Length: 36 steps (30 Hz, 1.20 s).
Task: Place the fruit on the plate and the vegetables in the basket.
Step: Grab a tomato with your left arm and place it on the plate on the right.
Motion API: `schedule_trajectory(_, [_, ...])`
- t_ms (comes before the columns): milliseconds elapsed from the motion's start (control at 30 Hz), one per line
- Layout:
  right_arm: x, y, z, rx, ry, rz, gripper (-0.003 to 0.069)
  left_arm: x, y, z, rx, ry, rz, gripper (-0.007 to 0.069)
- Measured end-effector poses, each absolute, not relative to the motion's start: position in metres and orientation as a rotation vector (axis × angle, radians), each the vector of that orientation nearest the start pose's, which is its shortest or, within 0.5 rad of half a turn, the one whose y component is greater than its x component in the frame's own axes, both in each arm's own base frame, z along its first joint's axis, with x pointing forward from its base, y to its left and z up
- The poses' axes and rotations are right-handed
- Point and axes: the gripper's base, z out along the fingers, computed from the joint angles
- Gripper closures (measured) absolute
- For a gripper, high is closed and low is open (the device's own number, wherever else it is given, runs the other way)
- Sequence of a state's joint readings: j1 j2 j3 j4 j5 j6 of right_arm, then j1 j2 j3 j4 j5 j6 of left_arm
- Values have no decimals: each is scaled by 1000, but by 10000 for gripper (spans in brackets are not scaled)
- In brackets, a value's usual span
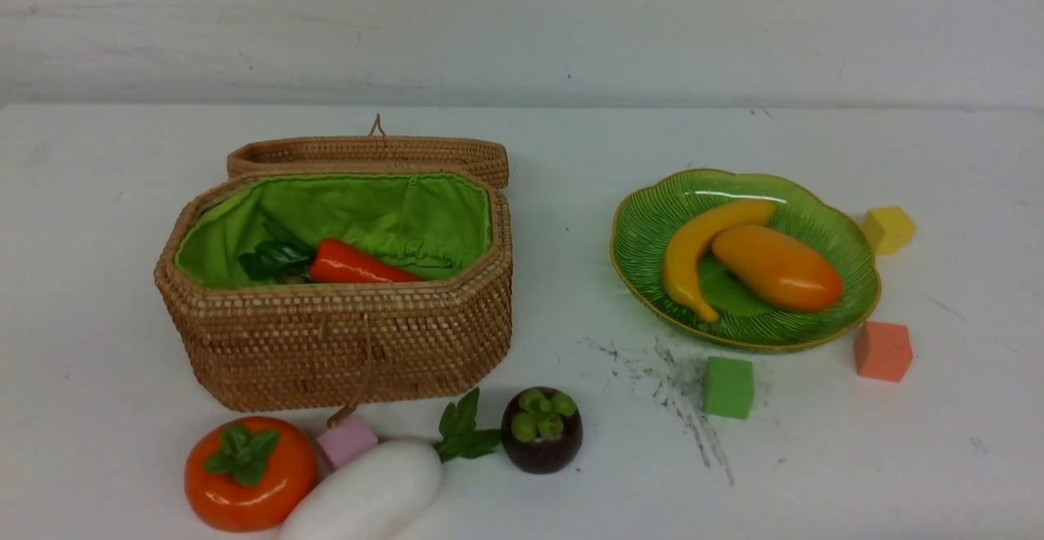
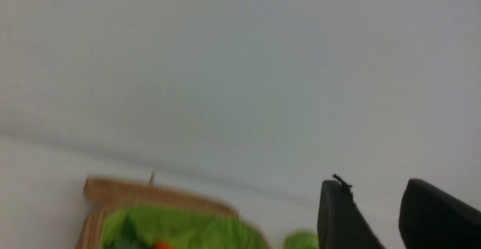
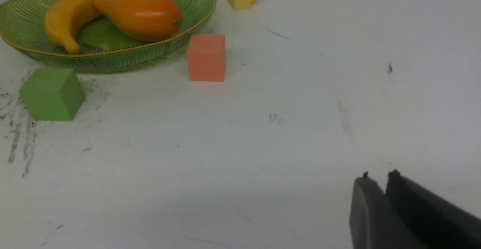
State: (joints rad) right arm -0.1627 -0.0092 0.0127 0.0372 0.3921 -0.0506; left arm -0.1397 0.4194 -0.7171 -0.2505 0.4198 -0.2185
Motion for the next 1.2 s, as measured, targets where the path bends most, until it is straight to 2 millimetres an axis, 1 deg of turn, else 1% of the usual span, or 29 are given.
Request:
schedule_trajectory(67, [51, -7, 174, 128, 1876, -110, 568, 89, -23, 371, -167, 1789, -508, 386])
schedule_trajectory(133, [51, -7, 174, 128, 1876, -110, 566, 100, -25, 362, -160, 1887, -478, 386])
schedule_trajectory(233, [51, -7, 174, 128, 1876, -110, 560, 130, -29, 339, -173, 2097, -429, 386])
schedule_trajectory(300, [51, -7, 174, 128, 1876, -110, 557, 141, -31, 329, -208, 2181, -433, 386])
schedule_trajectory(333, [51, -7, 174, 128, 1876, -110, 555, 149, -32, 321, -260, 2246, -444, 386])
schedule_trajectory(367, [51, -7, 174, 128, 1876, -110, 555, 150, -32, 319, -271, 2258, -447, 386])
schedule_trajectory(400, [51, -7, 174, 128, 1876, -110, 552, 160, -34, 309, -372, 2331, -469, 382])
schedule_trajectory(467, [51, -7, 174, 128, 1876, -110, 550, 173, -36, 294, -475, 2422, -475, 369])
schedule_trajectory(500, [51, -7, 174, 128, 1876, -110, 548, 181, -37, 283, -534, 2482, -469, 356])
schedule_trajectory(600, [51, -7, 174, 128, 1876, -110, 545, 200, -40, 257, -586, 2616, -423, 308])
schedule_trajectory(667, [51, -7, 174, 128, 1876, -110, 542, 208, -41, 243, -607, 2681, -397, 267])
schedule_trajectory(767, [51, -7, 174, 128, 1876, -110, 540, 216, -42, 228, -629, 2746, -370, 193])
schedule_trajectory(833, [51, -7, 174, 128, 1876, -110, 539, 220, -42, 222, -621, 2763, -342, 120])
schedule_trajectory(900, [51, -7, 174, 126, 1876, -112, 539, 225, -40, 219, -612, 2746, -307, 57])
schedule_trajectory(933, [51, -7, 174, 126, 1876, -113, 539, 225, -40, 219, -615, 2744, -308, 57])
schedule_trajectory(967, [51, -7, 174, 126, 1876, -113, 537, 229, -38, 217, -617, 2721, -283, 18])
schedule_trajectory(1067, [51, -7, 174, 126, 1876, -113, 532, 237, -38, 212, -653, 2692, -271, -2])
schedule_trajectory(1133, [51, -7, 174, 126, 1876, -113, 530, 240, -38, 208, -666, 2697, -268, -1])
schedule_trajectory(1200, [51, -7, 174, 126, 1876, -113, 525, 246, -38, 197, -683, 2717, -255, 18])
